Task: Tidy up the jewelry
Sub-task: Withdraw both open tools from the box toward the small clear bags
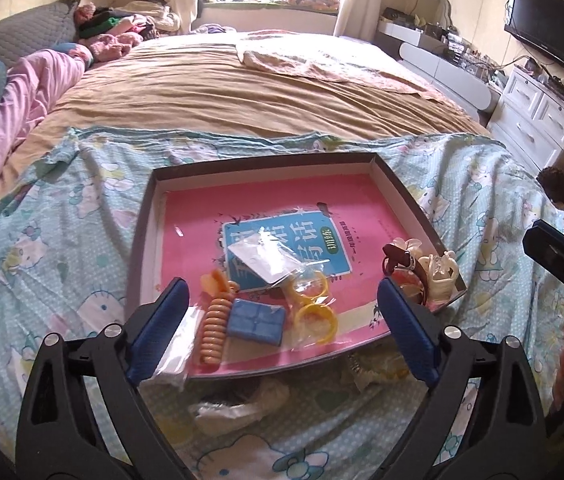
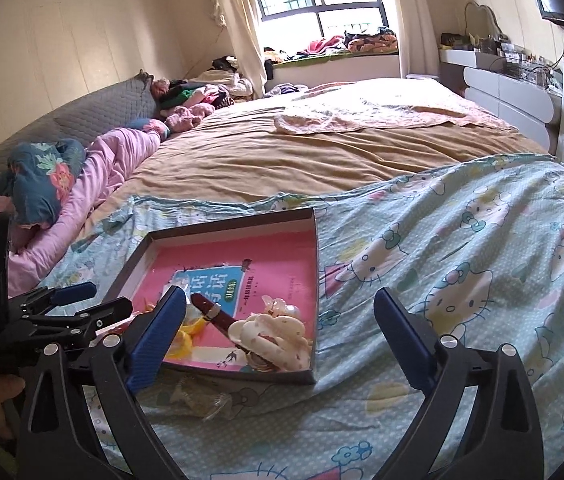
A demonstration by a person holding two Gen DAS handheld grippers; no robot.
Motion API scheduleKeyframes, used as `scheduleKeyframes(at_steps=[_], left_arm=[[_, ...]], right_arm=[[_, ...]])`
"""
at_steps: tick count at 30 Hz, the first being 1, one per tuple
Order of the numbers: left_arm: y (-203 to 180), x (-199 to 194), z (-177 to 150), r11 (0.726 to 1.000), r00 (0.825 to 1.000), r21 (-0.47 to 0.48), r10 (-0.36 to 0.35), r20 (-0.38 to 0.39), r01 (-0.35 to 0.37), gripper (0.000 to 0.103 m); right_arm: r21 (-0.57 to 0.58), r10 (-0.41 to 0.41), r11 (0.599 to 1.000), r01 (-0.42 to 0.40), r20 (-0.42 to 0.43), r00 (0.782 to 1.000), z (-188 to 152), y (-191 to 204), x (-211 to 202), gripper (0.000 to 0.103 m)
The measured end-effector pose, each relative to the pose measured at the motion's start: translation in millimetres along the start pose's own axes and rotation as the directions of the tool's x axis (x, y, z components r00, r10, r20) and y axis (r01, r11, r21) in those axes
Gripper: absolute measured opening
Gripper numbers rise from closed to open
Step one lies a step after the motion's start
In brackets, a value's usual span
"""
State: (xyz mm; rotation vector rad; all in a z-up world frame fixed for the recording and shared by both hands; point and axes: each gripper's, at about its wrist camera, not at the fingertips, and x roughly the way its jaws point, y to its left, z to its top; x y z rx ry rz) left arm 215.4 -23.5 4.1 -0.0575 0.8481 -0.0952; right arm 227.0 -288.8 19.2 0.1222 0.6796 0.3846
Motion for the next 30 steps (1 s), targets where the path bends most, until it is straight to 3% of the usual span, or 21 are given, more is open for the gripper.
scheduleKeyframes(at_steps=[13, 30], left_arm=[[21.2, -20.1, -19.9, 0.999, 0.999, -0.026, 0.034, 0.003, -0.034, 0.089], [56.1, -28.7, -59.2, 0.995, 0.996, -0.062, 0.073, -0.047, -0.076, 0.089]], right_arm=[[-0.031, 0.027, 0.999, -0.028, -0.020, 0.999, -10.7, 24.9, -7.7, 0.094], [-0.069, 0.046, 0.996, -0.056, -0.138, 0.989, -46.5, 61.7, 10.9, 0.094]])
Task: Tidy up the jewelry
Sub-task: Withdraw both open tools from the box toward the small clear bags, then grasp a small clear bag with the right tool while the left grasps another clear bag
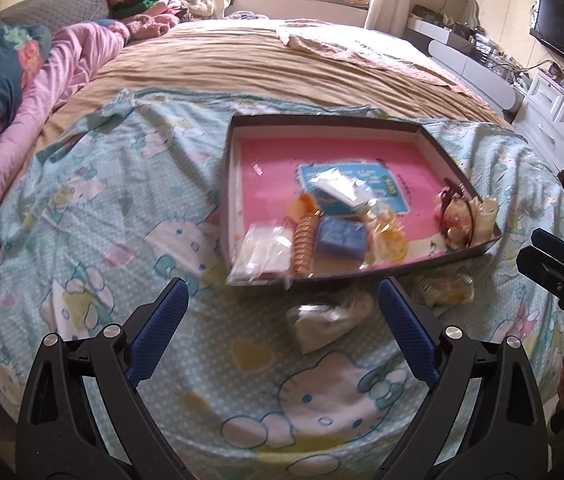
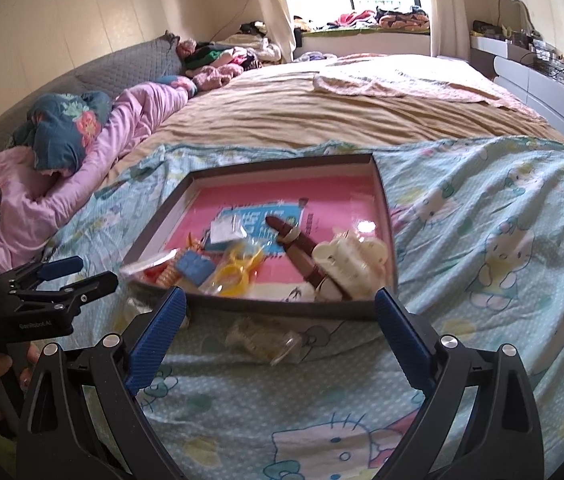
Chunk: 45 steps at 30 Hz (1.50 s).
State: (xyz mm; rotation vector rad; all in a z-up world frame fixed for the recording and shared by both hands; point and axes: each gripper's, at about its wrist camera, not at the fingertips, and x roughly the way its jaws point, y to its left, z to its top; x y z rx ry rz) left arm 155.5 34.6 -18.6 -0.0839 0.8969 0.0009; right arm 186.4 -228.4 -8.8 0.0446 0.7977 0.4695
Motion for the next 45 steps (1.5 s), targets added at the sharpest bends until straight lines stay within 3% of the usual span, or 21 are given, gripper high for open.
scheduleKeyframes(at_steps=[16, 23, 25, 27, 34, 36, 37, 38, 41, 45], left_arm=[[7.5, 21.7, -33.0, 1.000, 0.996, -0.018, -0.020, -0.091, 0.018, 0.089], [4.0, 39.5, -36.8, 0.997, 0.991, -0.060, -0.059, -0.124, 0.052, 0.089], [2.3, 44.5, -36.0, 0.996, 0.989, -0.074, -0.067, -0.131, 0.058, 0.089], [-0.3, 49.3, -34.1, 0.994, 0.988, -0.090, -0.078, -0.134, 0.066, 0.089], [-15.6, 60.2, -25.3, 0.991, 0.987, -0.105, -0.095, -0.126, 0.082, 0.089], [-20.8, 62.8, -23.9, 0.992, 0.988, -0.099, -0.095, -0.125, 0.083, 0.078], [-23.2, 63.4, -23.6, 0.992, 0.988, -0.091, -0.093, -0.122, 0.082, 0.065], [-25.4, 63.6, -23.4, 0.992, 0.988, -0.087, -0.099, -0.121, 0.089, 0.060], [-31.3, 59.6, -26.0, 0.995, 0.991, -0.066, -0.083, -0.103, 0.077, 0.053], [-27.7, 51.2, -28.4, 0.991, 0.988, -0.082, -0.117, -0.097, 0.109, 0.050]], right_arm=[[-0.022, -0.038, 0.999, 0.035, -0.139, 0.990, -32.8, 9.2, 61.6, 0.094], [-0.017, -0.043, 0.999, 0.041, -0.177, 0.983, -38.7, 10.3, 82.6, 0.088], [-0.033, -0.054, 0.998, 0.049, -0.170, 0.984, -39.7, 13.1, 86.3, 0.081], [-0.046, -0.047, 0.998, 0.040, -0.164, 0.985, -40.8, 14.0, 88.7, 0.061], [-0.040, 0.012, 0.999, -0.018, -0.155, 0.988, -40.7, 6.6, 73.9, 0.056], [-0.035, 0.015, 0.999, -0.021, -0.153, 0.988, -41.9, 1.6, 65.7, 0.056], [-0.032, 0.017, 0.999, -0.022, -0.150, 0.989, -42.1, -1.0, 61.3, 0.056], [-0.031, 0.017, 0.999, -0.022, -0.148, 0.989, -42.1, -2.0, 58.6, 0.056], [-0.022, 0.018, 1.000, -0.022, -0.136, 0.991, -41.1, -8.2, 45.3, 0.056], [-0.020, 0.036, 0.999, -0.039, -0.125, 0.992, -41.2, -9.6, 31.9, 0.056]])
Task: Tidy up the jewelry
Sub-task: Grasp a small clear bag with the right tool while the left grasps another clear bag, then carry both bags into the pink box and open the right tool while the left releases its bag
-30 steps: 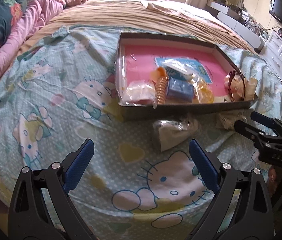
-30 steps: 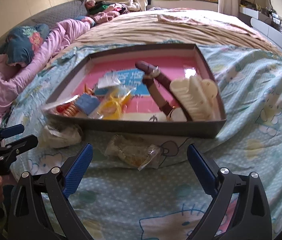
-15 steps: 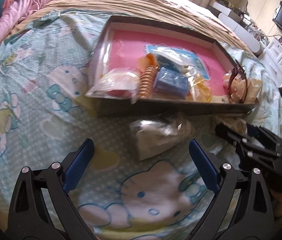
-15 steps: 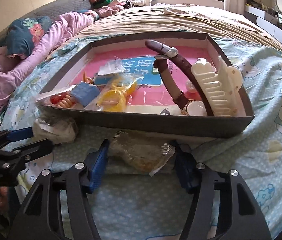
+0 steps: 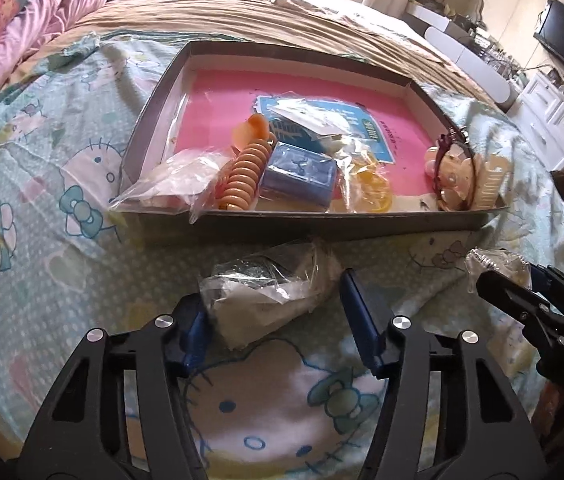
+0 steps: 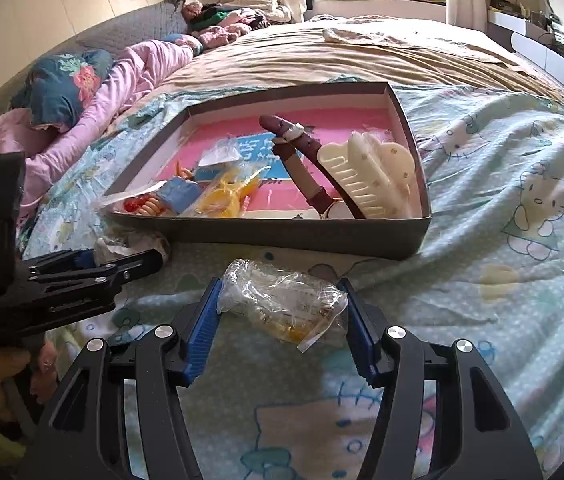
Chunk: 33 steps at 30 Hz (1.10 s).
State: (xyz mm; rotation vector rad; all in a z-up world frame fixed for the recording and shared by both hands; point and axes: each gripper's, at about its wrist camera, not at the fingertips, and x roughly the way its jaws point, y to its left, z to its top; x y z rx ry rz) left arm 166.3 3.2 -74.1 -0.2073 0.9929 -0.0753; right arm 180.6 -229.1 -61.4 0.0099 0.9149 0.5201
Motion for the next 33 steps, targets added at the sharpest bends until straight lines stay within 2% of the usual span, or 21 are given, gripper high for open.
scheduleKeyframes(at_steps=[9, 11, 17, 23, 33], left_arm=[[12.7, -40.8, -0.1, 1.000, 0.998, -0.007, -0.019, 0.057, 0.019, 0.049], [17.4, -49.6, 5.0, 1.000, 0.997, -0.014, -0.015, 0.072, 0.016, 0.037], [25.2, -58.1, 21.9, 1.000, 0.996, -0.022, -0.013, 0.089, 0.015, 0.031], [21.1, -66.6, 28.2, 0.999, 0.993, -0.010, -0.033, 0.115, 0.034, 0.030], [9.2, -67.6, 66.3, 0.999, 0.989, 0.048, -0.018, 0.149, 0.011, 0.030]], right_arm=[[-0.033, 0.045, 0.999, -0.043, 0.051, 0.998, 11.1, 16.7, -23.6, 0.056], [-0.044, 0.054, 0.998, -0.051, 0.063, 0.997, 17.1, 22.2, -25.9, 0.056], [-0.071, 0.074, 0.995, -0.068, 0.086, 0.994, 29.8, 35.1, -25.1, 0.056], [-0.077, 0.085, 0.994, -0.077, 0.113, 0.990, 38.5, 39.0, -27.7, 0.056], [-0.073, 0.073, 0.995, -0.062, 0.168, 0.983, 58.7, 35.8, -33.0, 0.056]])
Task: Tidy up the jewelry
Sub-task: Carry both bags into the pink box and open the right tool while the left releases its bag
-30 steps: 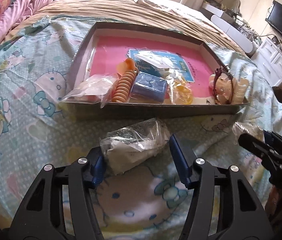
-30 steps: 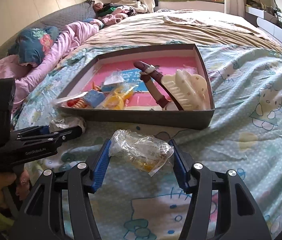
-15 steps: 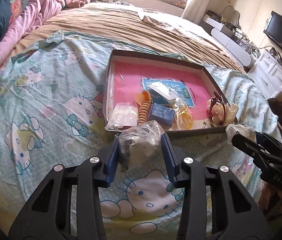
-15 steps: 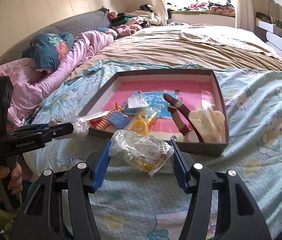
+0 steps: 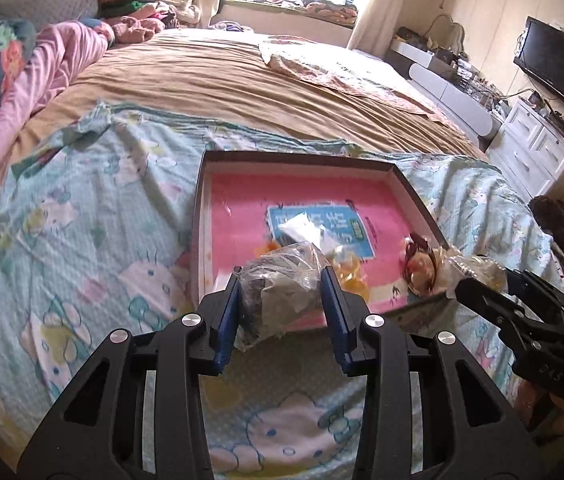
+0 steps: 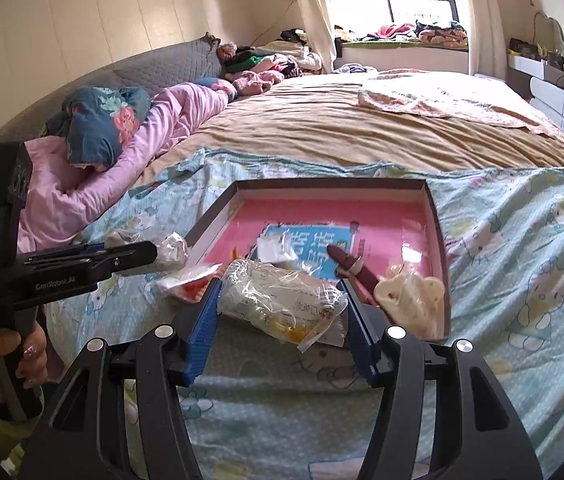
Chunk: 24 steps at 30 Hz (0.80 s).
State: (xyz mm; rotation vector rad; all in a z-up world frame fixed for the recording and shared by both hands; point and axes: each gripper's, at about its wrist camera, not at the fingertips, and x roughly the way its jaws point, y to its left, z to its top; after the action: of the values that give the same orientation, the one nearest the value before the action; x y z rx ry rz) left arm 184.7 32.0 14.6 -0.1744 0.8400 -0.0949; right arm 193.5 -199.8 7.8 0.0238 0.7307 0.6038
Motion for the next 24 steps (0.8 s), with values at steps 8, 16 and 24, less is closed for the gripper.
scheduleKeyframes(at_steps=[8, 16, 24], left_arm=[[-6.6, 16.6, 12.8, 0.999, 1.000, 0.032, 0.005, -0.006, -0.005, 0.030], [-9.5, 34.8, 18.1, 0.999, 1.000, 0.045, 0.009, -0.024, -0.008, 0.030], [-8.4, 49.1, 18.9, 0.998, 0.999, 0.056, 0.022, -0.037, -0.019, 0.030]], right_arm=[[0.020, -0.022, 1.000, 0.021, 0.031, 0.999, 12.2, -10.3, 2.7, 0.056], [0.034, -0.047, 0.998, 0.045, 0.052, 0.998, 21.0, -18.4, 8.0, 0.056], [0.030, -0.053, 0.998, 0.052, 0.033, 0.998, 17.3, -20.6, 18.3, 0.056]])
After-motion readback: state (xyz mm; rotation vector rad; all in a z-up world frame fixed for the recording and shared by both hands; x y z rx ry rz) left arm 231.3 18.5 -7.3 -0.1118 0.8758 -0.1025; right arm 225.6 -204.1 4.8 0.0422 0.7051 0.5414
